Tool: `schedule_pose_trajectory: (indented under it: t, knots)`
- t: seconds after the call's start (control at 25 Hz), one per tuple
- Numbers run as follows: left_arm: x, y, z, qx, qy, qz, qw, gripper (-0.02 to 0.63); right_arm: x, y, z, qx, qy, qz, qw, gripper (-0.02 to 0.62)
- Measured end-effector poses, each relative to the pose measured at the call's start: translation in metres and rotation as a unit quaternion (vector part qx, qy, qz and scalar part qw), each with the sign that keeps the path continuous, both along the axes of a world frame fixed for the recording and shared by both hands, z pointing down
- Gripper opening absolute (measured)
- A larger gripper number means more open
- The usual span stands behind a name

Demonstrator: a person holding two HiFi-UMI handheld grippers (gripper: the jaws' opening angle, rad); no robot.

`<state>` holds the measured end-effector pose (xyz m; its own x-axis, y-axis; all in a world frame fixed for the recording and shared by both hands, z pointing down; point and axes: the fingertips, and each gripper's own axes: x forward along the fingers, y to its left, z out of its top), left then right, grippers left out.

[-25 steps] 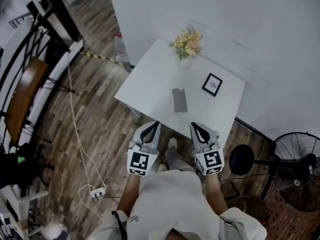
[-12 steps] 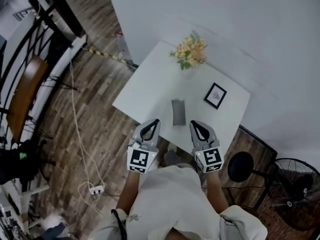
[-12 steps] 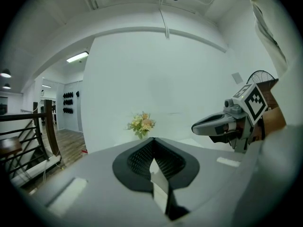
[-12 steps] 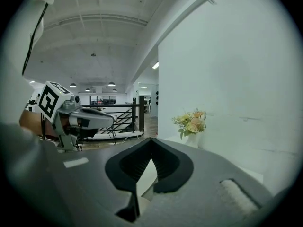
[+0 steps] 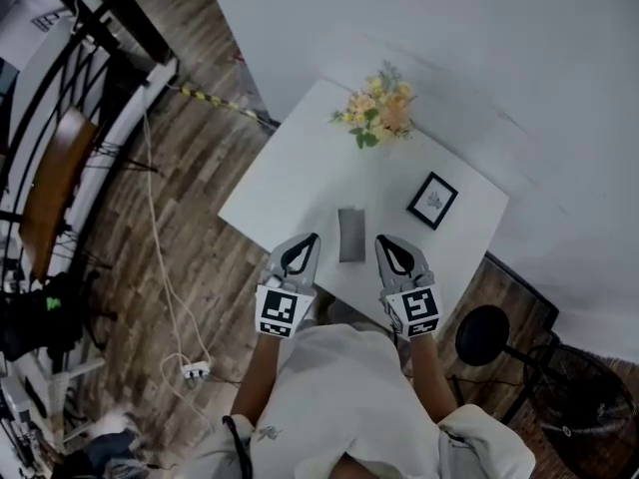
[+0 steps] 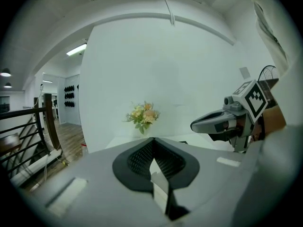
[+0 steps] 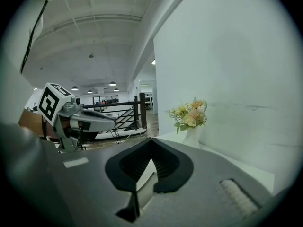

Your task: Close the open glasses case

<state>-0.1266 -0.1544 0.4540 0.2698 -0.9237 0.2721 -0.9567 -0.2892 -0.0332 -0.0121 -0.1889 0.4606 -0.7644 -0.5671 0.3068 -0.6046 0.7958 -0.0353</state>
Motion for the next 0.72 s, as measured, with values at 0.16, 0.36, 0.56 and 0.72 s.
schedule_pose_trajectory:
  t: [0.16,0.36,0.56,0.72]
  knots:
    - [0.005,-0.014,0.018,-0.023,-0.008,0.007,0.9997,0.02,0.006,-0.013,0.02,-0.035,-0.007,0.004,0.999,0.005]
    - [0.015,-0.031,0.053,-0.061,-0.01,0.022,0.9979,0.02,0.017,-0.026,0.051,-0.073,-0.002,0.022,0.997,0.005]
    - [0.023,-0.04,0.081,-0.095,-0.006,0.044,0.9945,0.02,0.022,-0.031,0.074,-0.096,0.011,0.037,0.995,0.005]
    - [0.028,-0.046,0.097,-0.112,-0.001,0.066,0.9915,0.02,0.025,-0.034,0.087,-0.111,0.018,0.057,0.992,0.005]
